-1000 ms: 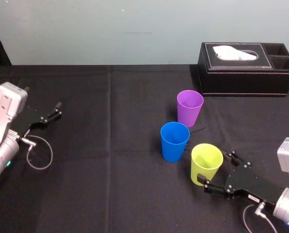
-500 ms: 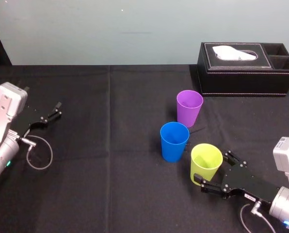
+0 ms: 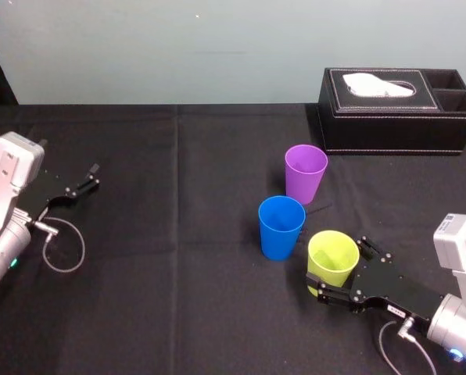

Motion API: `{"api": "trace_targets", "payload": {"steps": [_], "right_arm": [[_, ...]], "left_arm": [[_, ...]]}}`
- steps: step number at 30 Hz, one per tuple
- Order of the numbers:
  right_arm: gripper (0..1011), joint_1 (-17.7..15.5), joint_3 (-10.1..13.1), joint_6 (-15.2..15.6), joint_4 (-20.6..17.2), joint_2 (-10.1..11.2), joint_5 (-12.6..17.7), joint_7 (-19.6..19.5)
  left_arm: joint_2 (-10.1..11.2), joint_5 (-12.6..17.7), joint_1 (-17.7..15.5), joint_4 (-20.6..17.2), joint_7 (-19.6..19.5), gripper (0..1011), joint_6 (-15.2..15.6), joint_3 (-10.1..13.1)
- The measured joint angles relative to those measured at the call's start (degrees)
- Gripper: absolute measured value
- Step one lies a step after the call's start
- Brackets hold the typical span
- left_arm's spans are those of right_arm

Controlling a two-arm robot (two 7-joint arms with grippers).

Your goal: Stack the three plastic cups sequentially using one hand.

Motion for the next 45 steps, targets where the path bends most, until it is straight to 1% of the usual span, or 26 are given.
{"api": "trace_targets", "payload": {"steps": [8,13,15,17,18,25,29,34,38,41,45], "right_arm": [[995,-0.1,0.1,0.0,0.0,0.1,0.0,0.0],[906,-0.2,0.1,0.0,0.0,0.1,0.0,-0.1],[836,-0.2,0.1,-0.1,-0.1,0.1,0.0,-0.1],[805,-0.2,0.1,-0.1,-0.1,0.1,0.0,-0.1],[773,-0.2,0.1,-0.1,-0.1,0.1,0.0,-0.1],[738,-0.2,0.2,-0.1,-0.1,0.1,0.0,-0.1],[734,-0.3,0.2,-0.1,-0.1,0.2,0.0,-0.1],[735,-1.1,1.1,-0.2,-1.9,0.8,0.3,-0.5],[734,-1.7,2.2,0.1,-3.8,1.2,0.1,-1.8],[735,-2.1,3.7,0.7,-5.9,1.7,-1.4,-4.0],[734,-1.6,5.4,2.4,-7.6,1.8,-2.1,-5.6]], "left_arm": [[0.0,0.0,0.0,0.0,0.0,1011,0.0,0.0],[0.0,0.0,0.0,0.0,0.0,1011,0.0,0.0],[0.0,0.0,0.0,0.0,0.0,1011,0.0,0.0],[0.0,0.0,0.0,0.0,0.0,1011,0.0,0.0],[0.0,0.0,0.0,0.0,0.0,1011,0.0,0.0],[0.0,0.0,0.0,0.0,0.0,1011,0.0,0.0],[0.0,0.0,0.0,0.0,0.0,1011,0.0,0.0],[0.0,0.0,0.0,0.0,0.0,1011,0.0,0.0],[0.0,0.0,0.0,0.0,0.0,1011,0.0,0.0],[0.0,0.0,0.0,0.0,0.0,1011,0.0,0.0],[0.0,0.0,0.0,0.0,0.0,1011,0.0,0.0]]}}
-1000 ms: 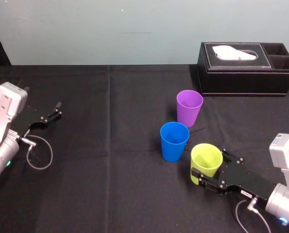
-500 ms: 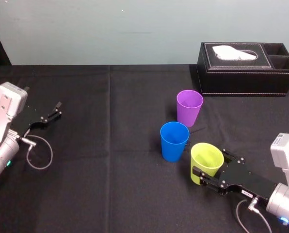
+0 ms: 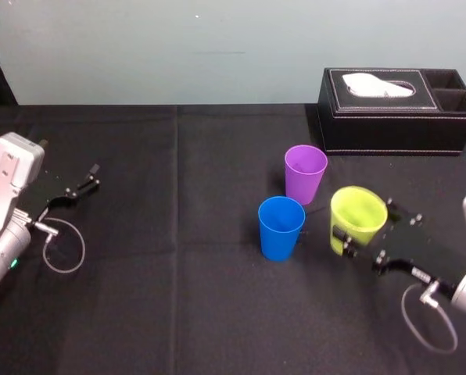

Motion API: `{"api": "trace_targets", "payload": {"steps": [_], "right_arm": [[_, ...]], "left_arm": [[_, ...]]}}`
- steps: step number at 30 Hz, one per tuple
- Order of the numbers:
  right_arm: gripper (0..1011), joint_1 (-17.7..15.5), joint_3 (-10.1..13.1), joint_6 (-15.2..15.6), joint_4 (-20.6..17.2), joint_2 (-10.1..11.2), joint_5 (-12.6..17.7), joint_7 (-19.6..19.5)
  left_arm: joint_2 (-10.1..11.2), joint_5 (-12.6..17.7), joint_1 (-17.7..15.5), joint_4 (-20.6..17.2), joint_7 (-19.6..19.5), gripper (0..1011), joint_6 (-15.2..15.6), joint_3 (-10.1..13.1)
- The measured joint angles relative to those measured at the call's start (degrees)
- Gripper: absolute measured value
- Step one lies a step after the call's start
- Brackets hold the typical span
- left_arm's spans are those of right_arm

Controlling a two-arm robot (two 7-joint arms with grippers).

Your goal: Stack the three plastic cups sequentially using one hand.

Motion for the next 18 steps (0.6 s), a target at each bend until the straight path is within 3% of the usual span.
{"api": "trace_targets", "payload": {"steps": [6,10,18], "right_arm": [[734,2.9,1.7,3.2,-0.5,-0.8,2.6,0.1],[734,6.5,1.9,5.9,0.4,-1.9,4.9,0.2],[734,11.9,0.0,8.6,2.6,-3.6,6.3,-0.2]], "left_arm": [[0.0,0.0,0.0,0.0,0.0,1012,0.0,0.0],[0.0,0.0,0.0,0.0,0.0,1011,0.0,0.0],[0.0,0.0,0.0,0.0,0.0,1012,0.0,0.0]]}}
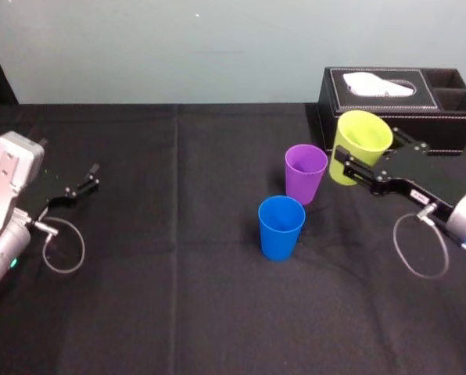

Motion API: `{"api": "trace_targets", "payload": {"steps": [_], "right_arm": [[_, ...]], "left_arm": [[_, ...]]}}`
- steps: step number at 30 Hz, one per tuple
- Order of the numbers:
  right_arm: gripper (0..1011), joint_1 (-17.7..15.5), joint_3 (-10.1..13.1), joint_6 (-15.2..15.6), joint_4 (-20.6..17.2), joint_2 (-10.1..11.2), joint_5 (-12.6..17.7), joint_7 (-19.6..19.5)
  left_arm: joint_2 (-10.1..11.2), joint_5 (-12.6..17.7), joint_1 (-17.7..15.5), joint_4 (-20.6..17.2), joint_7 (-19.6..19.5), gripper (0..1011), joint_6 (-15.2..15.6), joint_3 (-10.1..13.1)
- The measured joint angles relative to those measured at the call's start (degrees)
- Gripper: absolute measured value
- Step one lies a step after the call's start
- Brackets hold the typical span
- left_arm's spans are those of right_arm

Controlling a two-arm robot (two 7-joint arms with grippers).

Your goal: Stack the three plastic cups sequentially using one hand.

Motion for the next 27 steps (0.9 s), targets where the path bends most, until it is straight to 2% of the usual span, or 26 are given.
{"api": "trace_targets", "payload": {"steps": [7,17,27], "right_arm": [[735,4.0,-3.3,1.4,3.7,-2.4,-0.2,-1.3],[734,7.7,-5.4,0.4,8.2,-6.2,-2.2,-3.7],[735,10.0,-6.8,0.3,10.5,-7.8,-4.1,-3.7]], "left_arm": [[0.0,0.0,0.0,0.0,0.0,1011,0.0,0.0],[0.0,0.0,0.0,0.0,0.0,1011,0.0,0.0],[0.0,0.0,0.0,0.0,0.0,1011,0.0,0.0]]}}
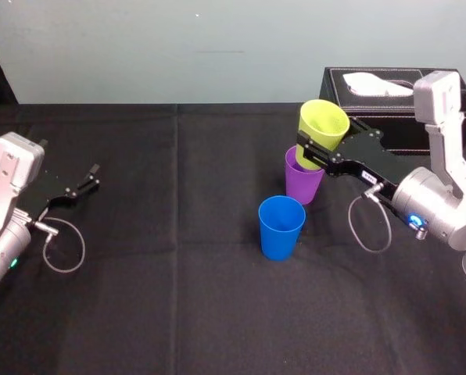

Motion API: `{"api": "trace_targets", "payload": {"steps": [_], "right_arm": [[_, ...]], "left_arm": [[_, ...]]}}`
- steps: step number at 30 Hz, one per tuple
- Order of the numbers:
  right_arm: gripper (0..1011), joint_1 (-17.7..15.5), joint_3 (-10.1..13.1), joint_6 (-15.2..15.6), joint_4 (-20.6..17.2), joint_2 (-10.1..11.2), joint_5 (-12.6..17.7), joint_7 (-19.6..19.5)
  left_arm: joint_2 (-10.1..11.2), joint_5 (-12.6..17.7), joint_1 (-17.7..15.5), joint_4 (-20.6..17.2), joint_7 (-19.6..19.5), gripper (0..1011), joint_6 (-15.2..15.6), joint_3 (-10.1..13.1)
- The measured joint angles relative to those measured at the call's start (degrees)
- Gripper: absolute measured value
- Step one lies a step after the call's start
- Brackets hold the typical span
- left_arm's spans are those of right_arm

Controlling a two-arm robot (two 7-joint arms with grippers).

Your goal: Stack the three plastic cups sequentially using one hand.

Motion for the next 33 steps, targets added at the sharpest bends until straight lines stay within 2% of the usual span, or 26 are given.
{"api": "trace_targets", "payload": {"steps": [13,33], "right_arm": [[734,2.2,-0.2,0.5,2.3,-1.4,-0.6,0.1],[735,2.7,-0.4,0.2,4.2,-2.2,-2.5,-0.2]], "left_arm": [[0.0,0.0,0.0,0.0,0.0,1011,0.0,0.0],[0.0,0.0,0.0,0.0,0.0,1011,0.0,0.0]]}}
